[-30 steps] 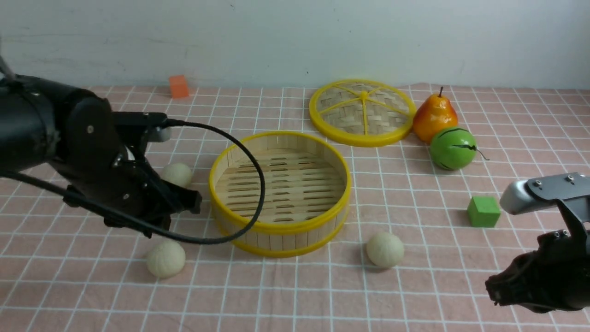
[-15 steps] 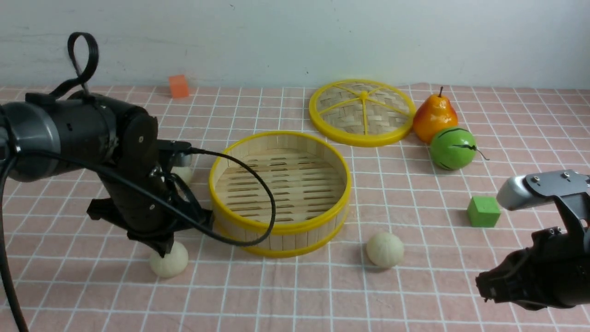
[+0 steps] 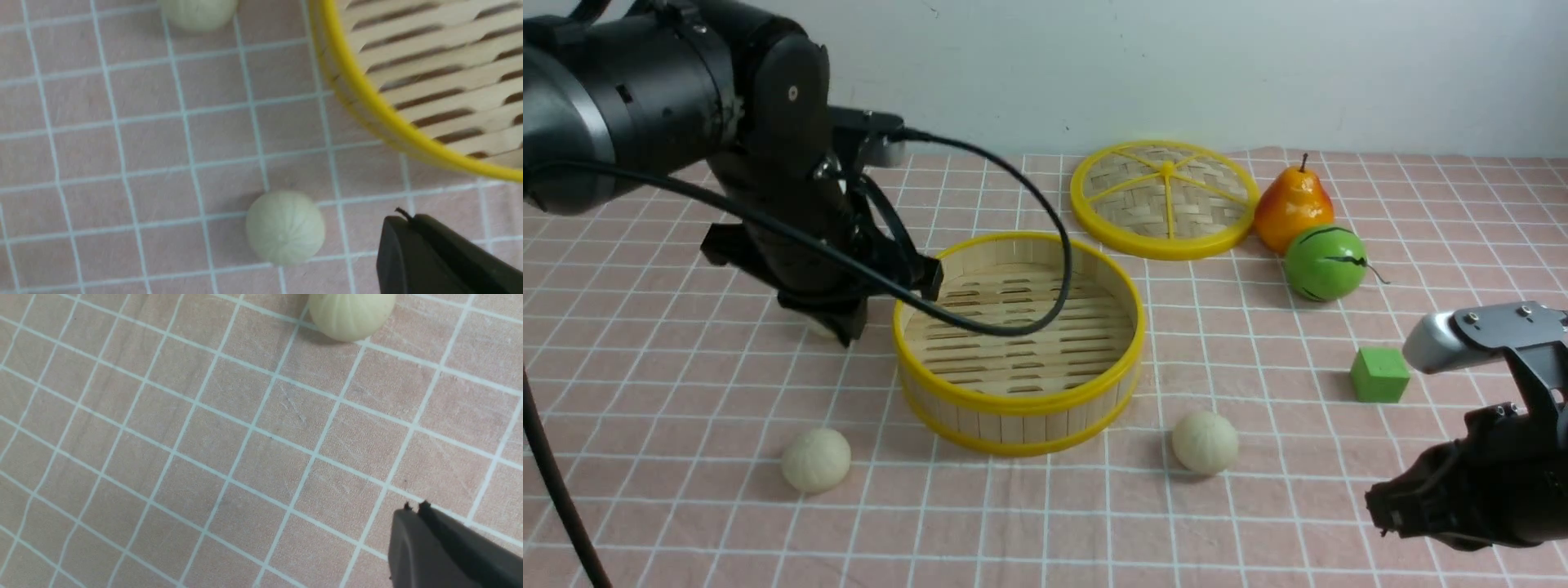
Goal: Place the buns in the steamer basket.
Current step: Use the left arm to grab a steamed stuffed bun
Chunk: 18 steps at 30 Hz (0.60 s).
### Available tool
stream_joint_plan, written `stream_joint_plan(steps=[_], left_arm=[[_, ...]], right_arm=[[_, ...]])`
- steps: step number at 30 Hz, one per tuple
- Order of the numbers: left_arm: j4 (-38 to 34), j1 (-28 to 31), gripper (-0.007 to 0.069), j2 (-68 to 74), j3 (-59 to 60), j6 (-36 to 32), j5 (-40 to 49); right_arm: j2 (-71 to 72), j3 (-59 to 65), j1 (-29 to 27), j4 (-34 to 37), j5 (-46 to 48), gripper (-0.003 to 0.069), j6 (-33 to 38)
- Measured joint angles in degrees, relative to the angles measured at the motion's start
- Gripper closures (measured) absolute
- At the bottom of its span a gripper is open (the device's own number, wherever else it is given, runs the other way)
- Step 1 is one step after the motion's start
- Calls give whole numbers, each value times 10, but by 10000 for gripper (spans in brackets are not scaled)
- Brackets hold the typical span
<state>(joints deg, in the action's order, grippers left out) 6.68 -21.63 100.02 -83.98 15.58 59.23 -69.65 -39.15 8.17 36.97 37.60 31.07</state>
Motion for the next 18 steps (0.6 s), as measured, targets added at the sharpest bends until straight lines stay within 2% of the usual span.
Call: stream_joint_plan(steps=[2, 5, 8, 12, 15, 18], left_arm=[[-2, 12, 569, 4, 21, 2, 0], [-5, 37, 407, 7, 68, 10, -26], [-5, 50, 316, 10, 94, 15, -56], [-6, 52, 316, 30, 101, 19, -64], [-19, 52, 411, 68, 103, 21, -72], [-24, 52, 467, 81, 103, 21, -79]], right_arm=[[0, 0, 0, 0, 1, 648, 0], [0, 0, 0, 4, 2, 647, 0], [0, 0, 0, 12, 3, 647, 0], [0, 0, 0, 15, 3, 647, 0], [0, 0, 0, 15, 3, 647, 0], [0, 0, 0, 15, 3, 646, 0]])
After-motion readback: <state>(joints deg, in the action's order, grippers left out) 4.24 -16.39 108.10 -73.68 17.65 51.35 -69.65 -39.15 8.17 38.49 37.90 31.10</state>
